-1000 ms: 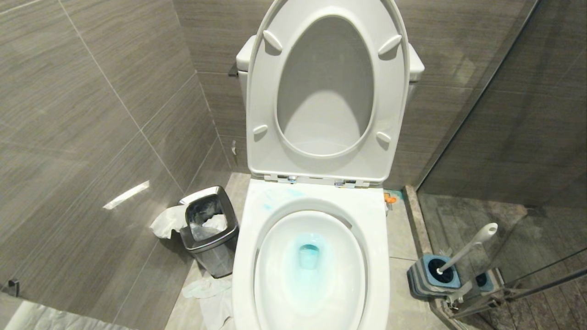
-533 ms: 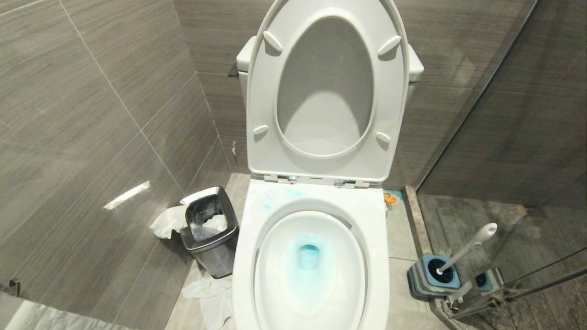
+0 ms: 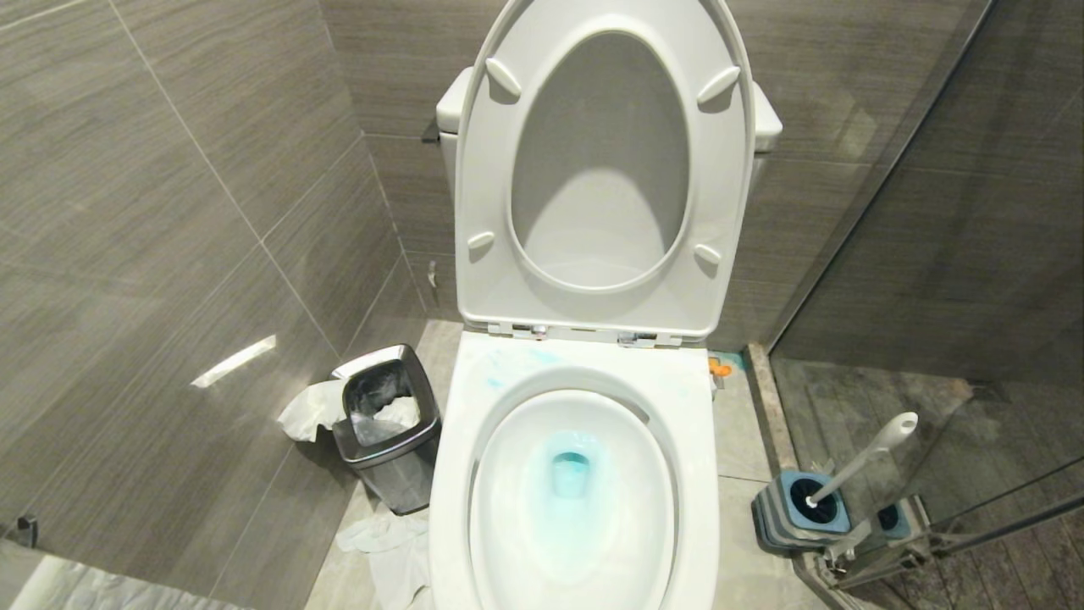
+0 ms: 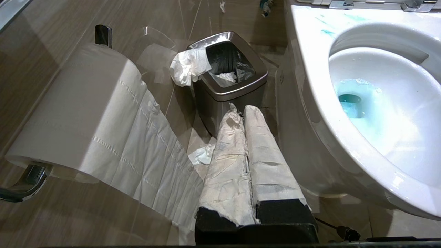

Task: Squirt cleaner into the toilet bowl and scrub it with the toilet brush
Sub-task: Flush the toilet

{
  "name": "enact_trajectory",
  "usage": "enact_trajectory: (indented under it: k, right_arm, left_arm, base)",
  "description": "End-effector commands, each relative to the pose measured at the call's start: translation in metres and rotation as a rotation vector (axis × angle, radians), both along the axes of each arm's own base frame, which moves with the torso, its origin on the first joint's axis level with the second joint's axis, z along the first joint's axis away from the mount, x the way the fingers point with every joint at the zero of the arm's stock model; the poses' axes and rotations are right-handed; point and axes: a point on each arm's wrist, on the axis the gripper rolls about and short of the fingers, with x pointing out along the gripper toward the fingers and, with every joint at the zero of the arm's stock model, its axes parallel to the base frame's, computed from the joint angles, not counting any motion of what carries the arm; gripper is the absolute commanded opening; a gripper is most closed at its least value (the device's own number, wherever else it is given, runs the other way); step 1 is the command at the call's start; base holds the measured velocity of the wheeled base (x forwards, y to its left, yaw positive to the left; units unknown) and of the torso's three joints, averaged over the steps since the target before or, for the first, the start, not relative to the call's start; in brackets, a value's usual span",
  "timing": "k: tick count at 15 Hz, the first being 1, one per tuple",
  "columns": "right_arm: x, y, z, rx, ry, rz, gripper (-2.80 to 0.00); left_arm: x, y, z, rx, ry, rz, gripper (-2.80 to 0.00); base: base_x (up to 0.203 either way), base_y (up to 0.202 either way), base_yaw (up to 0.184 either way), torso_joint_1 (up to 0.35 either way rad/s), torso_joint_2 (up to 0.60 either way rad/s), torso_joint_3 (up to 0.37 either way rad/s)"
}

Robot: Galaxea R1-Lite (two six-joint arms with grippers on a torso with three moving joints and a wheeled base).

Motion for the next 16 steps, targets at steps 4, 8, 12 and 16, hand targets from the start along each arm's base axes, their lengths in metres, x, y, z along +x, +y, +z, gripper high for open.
enact_trajectory:
  k: [4, 8, 12, 16]
  right_arm:
    - [0.008, 0.000, -0.027, 0.001, 0.054, 0.004, -2.80]
    - [0.017, 0.000, -0.047, -0.008, 0.073, 0.008, -2.80]
    - [0.019, 0.000, -0.057, -0.006, 0.170, -0.004, -2.80]
    - [0.019, -0.001, -0.070, -0.054, 0.293, -0.072, -2.80]
  left_arm:
    - [0.000, 0.000, 0.000, 0.000, 0.001, 0.001, -2.80]
    - [0.000, 0.000, 0.000, 0.000, 0.001, 0.000, -2.80]
    - [0.000, 0.000, 0.000, 0.000, 0.001, 0.000, -2.80]
    - [0.000, 0.000, 0.000, 0.000, 0.001, 0.001, -2.80]
  base:
    - [0.000, 0.000, 0.000, 0.000, 0.00, 0.000]
    - [0.000, 0.000, 0.000, 0.000, 0.00, 0.000]
    - [0.000, 0.000, 0.000, 0.000, 0.00, 0.000]
    - [0.000, 0.000, 0.000, 0.000, 0.00, 0.000]
